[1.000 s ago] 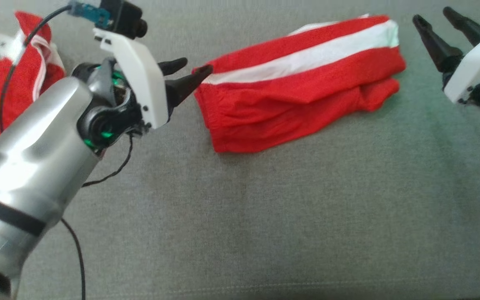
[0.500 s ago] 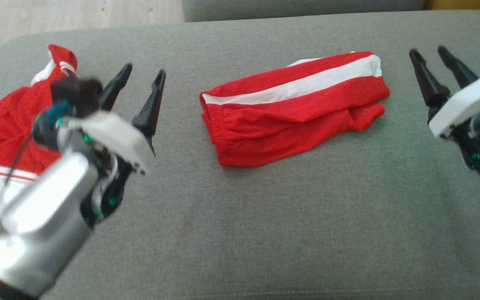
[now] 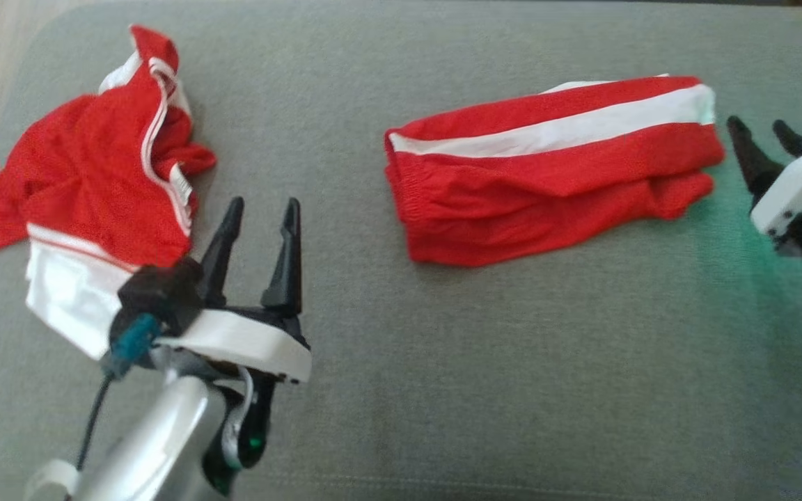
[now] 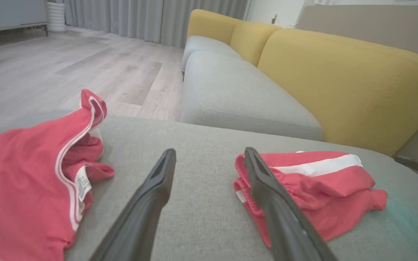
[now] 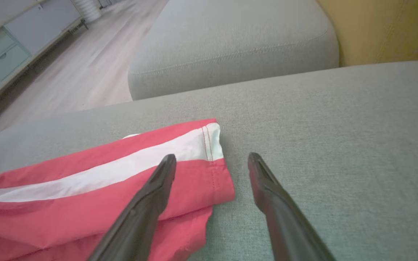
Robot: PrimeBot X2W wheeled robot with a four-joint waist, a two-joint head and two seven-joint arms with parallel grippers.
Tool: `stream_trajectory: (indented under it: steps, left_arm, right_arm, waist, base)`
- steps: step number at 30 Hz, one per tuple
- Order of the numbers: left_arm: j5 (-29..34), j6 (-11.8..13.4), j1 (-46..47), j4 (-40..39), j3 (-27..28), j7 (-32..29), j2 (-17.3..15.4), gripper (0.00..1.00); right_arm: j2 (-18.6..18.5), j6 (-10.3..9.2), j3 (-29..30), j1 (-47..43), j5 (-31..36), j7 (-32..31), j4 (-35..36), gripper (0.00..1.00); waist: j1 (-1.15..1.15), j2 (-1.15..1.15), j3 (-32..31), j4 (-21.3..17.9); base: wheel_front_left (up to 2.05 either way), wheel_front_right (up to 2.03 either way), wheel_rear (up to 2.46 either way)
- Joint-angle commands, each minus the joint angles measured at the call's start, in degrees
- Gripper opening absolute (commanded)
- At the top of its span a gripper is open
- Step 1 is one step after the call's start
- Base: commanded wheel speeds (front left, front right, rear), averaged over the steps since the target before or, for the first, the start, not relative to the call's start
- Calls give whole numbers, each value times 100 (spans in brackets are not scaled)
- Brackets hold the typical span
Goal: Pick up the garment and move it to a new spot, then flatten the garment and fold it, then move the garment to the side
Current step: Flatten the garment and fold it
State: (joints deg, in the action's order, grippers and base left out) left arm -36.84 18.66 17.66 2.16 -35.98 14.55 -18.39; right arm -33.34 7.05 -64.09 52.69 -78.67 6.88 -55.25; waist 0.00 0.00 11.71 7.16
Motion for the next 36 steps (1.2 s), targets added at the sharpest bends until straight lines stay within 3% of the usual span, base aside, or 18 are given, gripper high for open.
stream_trajectory:
  steps: [1, 6, 14, 15, 18, 19, 23, 29, 32, 33, 35, 36]
  left_arm:
    - [215, -141, 68, -177, 411, 43, 74, 100]
    - [708, -601, -117, -46, 685, 44, 608, 100]
    - [1247, -1069, -297, 167, 1147, 44, 1124, 100]
    - [1341, -1164, -341, 203, 1250, 44, 1216, 100]
    - [1467, -1283, -402, 233, 1376, 44, 1327, 100]
    - [1467, -1283, -402, 233, 1376, 44, 1327, 100]
    - [1584, -1404, -477, 278, 1524, 44, 1433, 100]
    - [1673, -1541, -514, 341, 1624, 44, 1521, 100]
    - [1696, -1582, -510, 371, 1648, 44, 1538, 100]
    - [1702, -1592, -508, 381, 1656, 44, 1541, 100]
    - [1712, -1605, -508, 401, 1675, 44, 1545, 100]
    - [1715, -1609, -513, 411, 1686, 44, 1547, 100]
  right_arm:
    - [-188, 44, 41, 290, -108, -212, -7, 100]
    - [-468, 44, 20, 650, -259, -953, -137, 100]
    - [-592, 44, 47, 951, -629, -2360, -716, 100]
    - [-533, 44, 28, 955, -746, -2916, -934, 100]
    - [-443, 44, -17, 986, -878, -3745, -1117, 100]
    - [-443, 44, -17, 986, -878, -3745, -1117, 100]
    - [-219, 44, 133, 912, -1292, -4736, -1159, 100]
    - [7, 44, 180, 788, -1418, -4953, -1021, 100]
    - [44, 44, 202, 685, -1473, -5030, -979, 75]
    - [43, 44, 201, 666, -1476, -5055, -973, 57]
    - [31, 44, 169, 652, -1434, -5060, -958, 35]
    - [20, 44, 154, 658, -1396, -5010, -925, 11]
  waist:
    - [0, 0, 223, 249]
    - [0, 0, 517, 623]
    - [0, 0, 830, 991]
    - [0, 0, 845, 1029]
    - [0, 0, 846, 1058]
    - [0, 0, 846, 1058]
    - [0, 0, 812, 1050]
    - [0, 0, 785, 1011]
    - [0, 0, 767, 997]
    - [0, 0, 760, 991]
    - [0, 0, 735, 972]
    - [0, 0, 716, 956]
  base:
    - [0, 0, 0]
    - [0, 0, 0]
    - [0, 0, 0]
    - [0, 0, 0]
    - [0, 0, 0]
    - [0, 0, 0]
    - [0, 0, 0]
    - [0, 0, 0]
    - [0, 0, 0]
    - [0, 0, 0]
    - [0, 0, 0]
    - [0, 0, 0]
